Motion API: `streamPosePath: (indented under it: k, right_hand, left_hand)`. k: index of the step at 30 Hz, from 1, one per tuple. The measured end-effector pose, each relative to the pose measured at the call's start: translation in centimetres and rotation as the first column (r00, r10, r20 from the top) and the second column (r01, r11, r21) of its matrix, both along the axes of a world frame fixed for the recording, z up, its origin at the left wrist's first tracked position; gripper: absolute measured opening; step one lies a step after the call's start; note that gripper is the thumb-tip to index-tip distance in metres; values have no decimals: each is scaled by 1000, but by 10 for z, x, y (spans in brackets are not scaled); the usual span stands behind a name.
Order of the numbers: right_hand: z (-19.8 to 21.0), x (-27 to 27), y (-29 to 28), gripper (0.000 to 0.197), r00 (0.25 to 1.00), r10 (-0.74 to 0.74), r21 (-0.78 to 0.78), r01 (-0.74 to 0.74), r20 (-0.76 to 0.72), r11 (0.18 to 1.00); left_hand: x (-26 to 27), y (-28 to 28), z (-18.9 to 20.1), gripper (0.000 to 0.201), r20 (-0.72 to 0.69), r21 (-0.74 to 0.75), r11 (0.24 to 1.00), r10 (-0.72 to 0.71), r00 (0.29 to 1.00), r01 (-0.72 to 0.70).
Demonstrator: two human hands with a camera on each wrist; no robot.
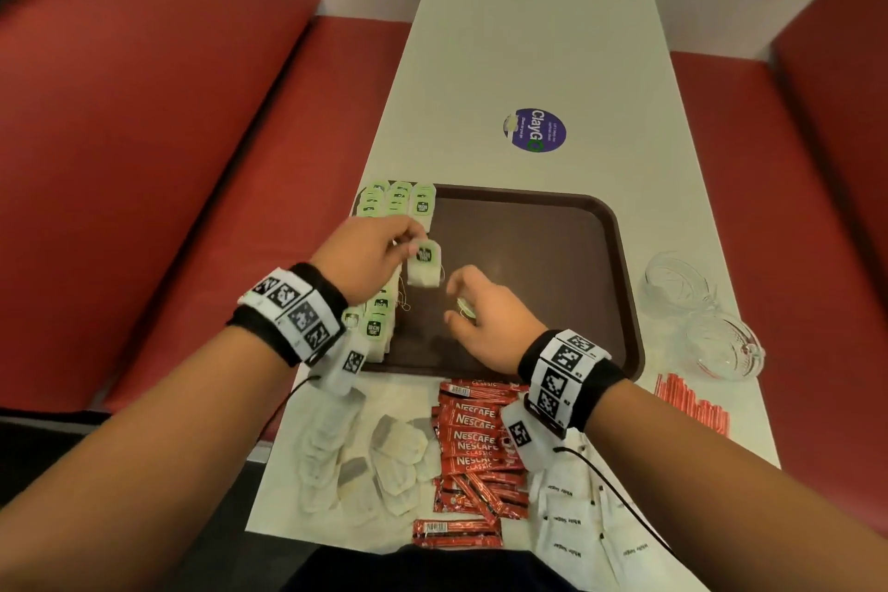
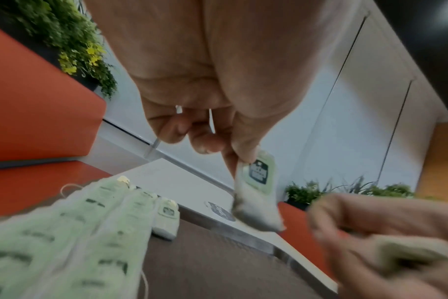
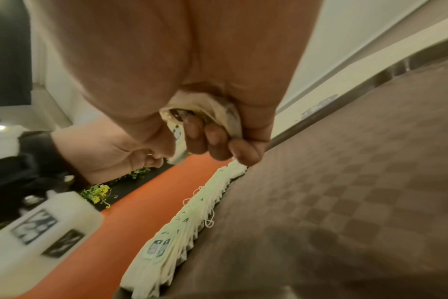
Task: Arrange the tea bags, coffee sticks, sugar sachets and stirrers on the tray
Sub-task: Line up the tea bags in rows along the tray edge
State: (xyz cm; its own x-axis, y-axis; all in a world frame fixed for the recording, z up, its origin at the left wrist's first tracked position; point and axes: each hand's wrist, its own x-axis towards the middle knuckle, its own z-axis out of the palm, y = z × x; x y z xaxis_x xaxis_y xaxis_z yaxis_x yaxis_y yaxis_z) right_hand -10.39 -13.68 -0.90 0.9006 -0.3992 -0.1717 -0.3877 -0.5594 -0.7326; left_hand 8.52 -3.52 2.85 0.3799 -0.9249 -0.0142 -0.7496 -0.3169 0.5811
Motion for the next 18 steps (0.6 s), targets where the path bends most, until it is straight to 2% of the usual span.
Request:
streamPosePath:
  k: [3,8,14,18]
  right_hand:
    - [1,-5,-6,26,999,-46,83,47,-15,995]
    - [-1,-13,-13,17,997,-66,98,70,-40,993]
    - [-3,-19,-20,17,996,-81,95,83,-29,992]
    - [-3,-18,-25,13,996,-87,118,90,-33,989]
  left_hand:
    - [28,-33,-10,15,62,80,993,85,994,-90]
    - [62,-81,-37,19,109,284,950,102,989,-129]
    - [78,-112,-52,20,169,344,912,174,970,-224]
    - [79,-122,-56,25,269,347,888,214,939,-302]
